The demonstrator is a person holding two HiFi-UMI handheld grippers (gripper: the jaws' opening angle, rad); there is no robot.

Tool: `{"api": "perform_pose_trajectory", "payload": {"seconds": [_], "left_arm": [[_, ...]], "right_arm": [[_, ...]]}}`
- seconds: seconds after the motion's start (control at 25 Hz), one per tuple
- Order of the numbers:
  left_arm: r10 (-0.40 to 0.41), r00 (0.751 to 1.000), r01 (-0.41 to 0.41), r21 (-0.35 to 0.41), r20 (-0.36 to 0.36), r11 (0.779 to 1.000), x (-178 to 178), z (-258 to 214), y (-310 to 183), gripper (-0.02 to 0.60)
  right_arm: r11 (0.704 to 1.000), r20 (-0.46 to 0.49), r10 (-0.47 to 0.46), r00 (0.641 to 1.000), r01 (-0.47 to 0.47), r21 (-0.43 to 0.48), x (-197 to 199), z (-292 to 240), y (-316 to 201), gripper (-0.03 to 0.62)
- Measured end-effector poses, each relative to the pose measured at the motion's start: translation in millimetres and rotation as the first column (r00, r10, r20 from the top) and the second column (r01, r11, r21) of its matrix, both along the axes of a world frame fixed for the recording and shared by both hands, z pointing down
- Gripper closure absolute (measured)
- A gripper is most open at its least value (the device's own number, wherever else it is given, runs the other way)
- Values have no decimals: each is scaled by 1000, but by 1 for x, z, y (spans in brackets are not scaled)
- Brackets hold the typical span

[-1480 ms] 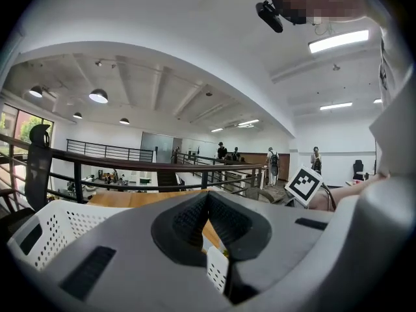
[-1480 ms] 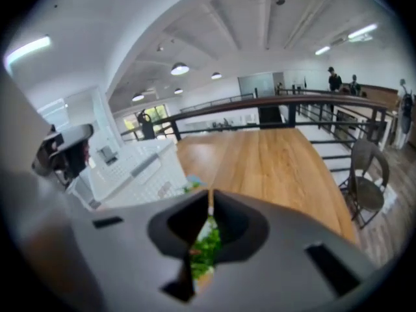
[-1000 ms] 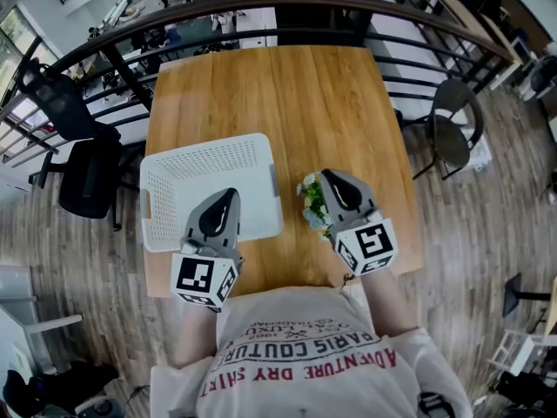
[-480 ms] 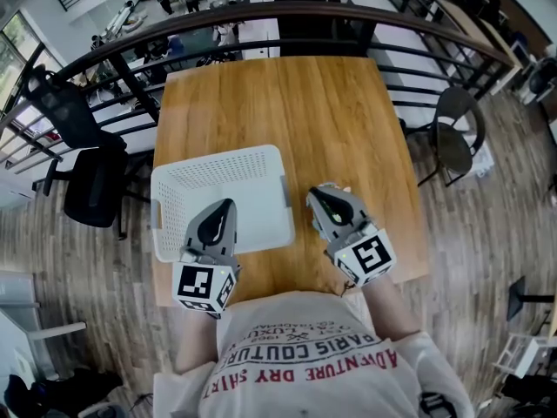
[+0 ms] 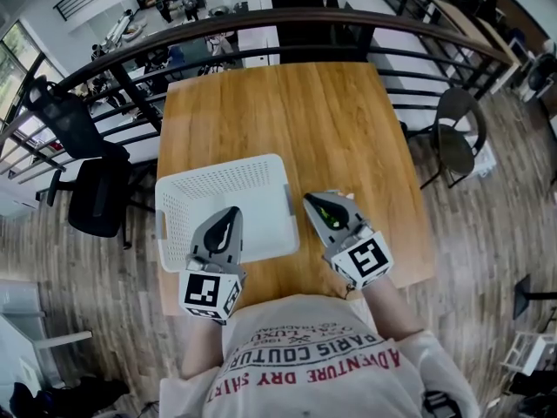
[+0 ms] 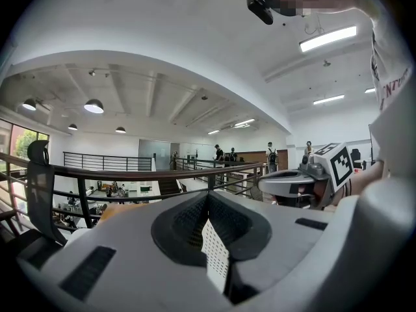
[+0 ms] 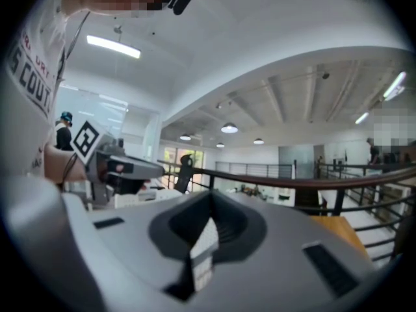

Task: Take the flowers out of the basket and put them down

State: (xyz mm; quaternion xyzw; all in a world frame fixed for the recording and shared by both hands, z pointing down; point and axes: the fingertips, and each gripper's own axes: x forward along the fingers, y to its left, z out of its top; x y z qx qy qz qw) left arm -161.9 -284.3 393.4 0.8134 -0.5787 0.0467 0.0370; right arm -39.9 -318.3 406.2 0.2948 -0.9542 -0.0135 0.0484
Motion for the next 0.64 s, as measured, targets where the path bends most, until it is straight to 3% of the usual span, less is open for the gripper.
{"api": "perform_pose_trajectory", "payload": {"seconds": [0.32, 0.64], "left_arm": [[-7, 1000, 7, -1, -8, 1000, -3, 1, -4, 555], [-10, 1000, 10, -1, -20, 1000, -12, -1, -3, 555]], "right_arm": [[999, 8, 44, 999, -44, -15, 3, 0, -7, 566], [999, -2, 29, 1000, -29, -21, -12, 4, -1, 566]]}}
